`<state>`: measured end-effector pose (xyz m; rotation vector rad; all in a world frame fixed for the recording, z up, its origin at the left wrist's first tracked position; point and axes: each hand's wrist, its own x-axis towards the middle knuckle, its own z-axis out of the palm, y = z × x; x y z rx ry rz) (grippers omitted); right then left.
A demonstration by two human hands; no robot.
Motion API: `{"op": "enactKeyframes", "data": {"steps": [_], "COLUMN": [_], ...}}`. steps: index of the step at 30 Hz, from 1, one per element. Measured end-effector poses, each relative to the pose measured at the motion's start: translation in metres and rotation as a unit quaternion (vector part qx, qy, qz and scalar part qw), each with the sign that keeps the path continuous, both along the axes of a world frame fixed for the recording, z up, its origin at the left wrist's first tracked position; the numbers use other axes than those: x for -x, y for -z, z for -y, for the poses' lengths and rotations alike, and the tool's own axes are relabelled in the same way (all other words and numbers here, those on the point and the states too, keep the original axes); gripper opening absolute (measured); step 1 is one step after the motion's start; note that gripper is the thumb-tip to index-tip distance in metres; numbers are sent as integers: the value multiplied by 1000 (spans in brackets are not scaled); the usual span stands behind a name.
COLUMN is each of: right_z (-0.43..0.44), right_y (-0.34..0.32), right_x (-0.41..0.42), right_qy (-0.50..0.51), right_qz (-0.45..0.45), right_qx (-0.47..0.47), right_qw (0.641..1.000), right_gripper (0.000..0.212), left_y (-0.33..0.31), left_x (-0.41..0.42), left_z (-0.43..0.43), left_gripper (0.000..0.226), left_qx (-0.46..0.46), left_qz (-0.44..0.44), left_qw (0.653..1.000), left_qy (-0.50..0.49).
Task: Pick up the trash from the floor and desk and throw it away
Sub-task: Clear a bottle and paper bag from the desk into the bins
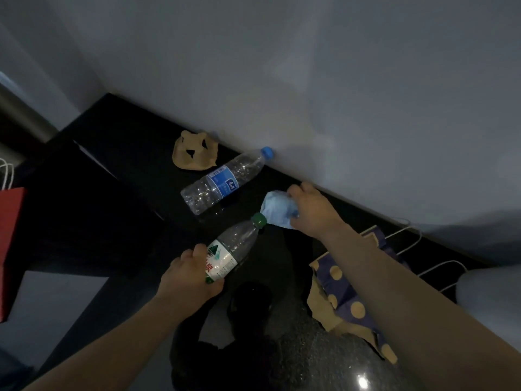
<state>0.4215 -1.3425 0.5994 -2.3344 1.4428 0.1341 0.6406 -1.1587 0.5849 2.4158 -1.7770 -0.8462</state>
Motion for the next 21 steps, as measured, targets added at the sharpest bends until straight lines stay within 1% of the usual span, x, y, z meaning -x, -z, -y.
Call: {"op": "enactKeyframes", "data": {"steps": [2, 5, 7, 9, 11, 16, 19, 20, 21], "right_z": [-4, -9, -18, -32, -53, -127, -158, -165, -170], "right_y": [-2, -7, -13, -23, -34, -49, -39, -35, -30], "right_x": [9, 25, 34, 46, 63, 114, 141, 148, 155], "right_qy": [43, 87, 140, 209, 270, 343, 411, 424, 429], "right_qz": [46, 92, 144, 200, 237, 237, 203, 176, 140], "right_qx": [23, 20, 11, 8, 12, 12, -15, -17, -16], "right_qw": [998, 992, 980, 957, 933, 909, 889, 888, 892], "right_gripper": [42, 24, 22, 24, 23, 24, 25, 33, 46], "left_y": [-2, -6, -8, -11, -15, -22, -28, -30, -31], "left_x": [1, 4, 5, 7, 10, 30, 45, 49, 53], "left_z": [1, 2, 1, 1, 0, 2, 8, 10, 12], "left_gripper": [72, 72, 72, 71, 69, 66, 63, 64, 64], "left_qx": [-6, -14, -22, -28, -34, -33, -9, -5, -4], "left_qz": [2, 3, 7, 2, -18, -47, -50, -48, -46], "left_qw": [1000, 1000, 1000, 1000, 999, 998, 998, 999, 999], "left_qy": [-4, -10, -6, -8, -23, -25, -25, -20, -14]}}
